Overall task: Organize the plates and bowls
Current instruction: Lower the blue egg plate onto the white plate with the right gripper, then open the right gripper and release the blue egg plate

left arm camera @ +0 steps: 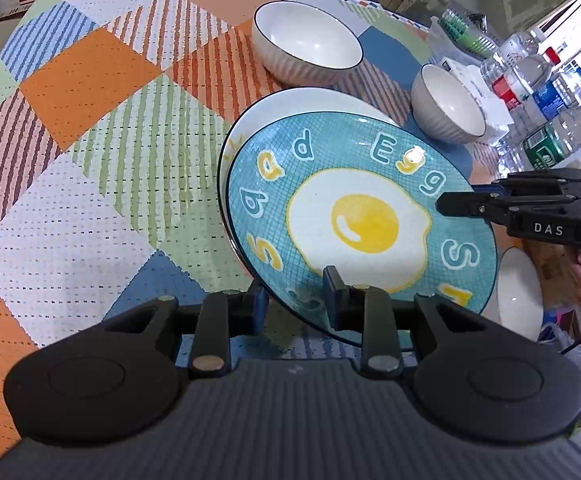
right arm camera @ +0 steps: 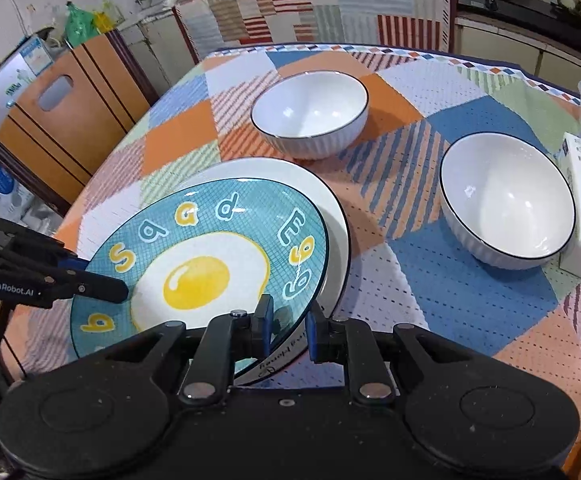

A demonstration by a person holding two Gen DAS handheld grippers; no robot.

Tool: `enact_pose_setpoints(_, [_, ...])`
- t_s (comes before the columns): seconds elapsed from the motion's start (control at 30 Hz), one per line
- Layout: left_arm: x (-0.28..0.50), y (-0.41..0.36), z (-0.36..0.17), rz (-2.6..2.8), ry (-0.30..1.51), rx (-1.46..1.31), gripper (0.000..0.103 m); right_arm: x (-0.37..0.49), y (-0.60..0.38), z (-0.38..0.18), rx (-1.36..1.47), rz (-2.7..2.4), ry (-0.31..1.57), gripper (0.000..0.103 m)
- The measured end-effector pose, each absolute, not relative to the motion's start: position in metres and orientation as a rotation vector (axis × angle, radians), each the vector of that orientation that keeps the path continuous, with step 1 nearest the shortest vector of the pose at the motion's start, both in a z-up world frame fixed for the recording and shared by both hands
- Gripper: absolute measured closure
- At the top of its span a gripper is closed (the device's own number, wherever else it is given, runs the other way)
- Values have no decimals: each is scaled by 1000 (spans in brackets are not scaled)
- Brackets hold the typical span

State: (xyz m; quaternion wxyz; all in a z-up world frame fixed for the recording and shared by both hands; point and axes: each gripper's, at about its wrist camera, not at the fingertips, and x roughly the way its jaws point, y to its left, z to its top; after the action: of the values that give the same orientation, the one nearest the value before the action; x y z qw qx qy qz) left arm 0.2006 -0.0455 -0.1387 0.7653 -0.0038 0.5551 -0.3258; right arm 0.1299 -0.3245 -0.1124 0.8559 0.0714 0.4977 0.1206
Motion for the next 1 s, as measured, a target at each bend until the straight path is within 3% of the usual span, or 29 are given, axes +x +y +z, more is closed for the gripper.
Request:
enact_pose_setpoints(0.37, [195,-56,-150,-641,1188,68,73,133,-288,-116,-114,146,1038,75])
enact_pose_setpoints(0.6, [191,-61,-144,-598,1173,98,76,120,-270,-117,-313,75,1000,81])
enact_pose_setpoints(0.8, [169,-59,-113,-584,1142,133,76,95,-286,-79,-137,123,932,80])
enact_pose_setpoints(1.0, [135,-55,-72,-619,1132,141,71,42,-295,-24,-157,153,867,66])
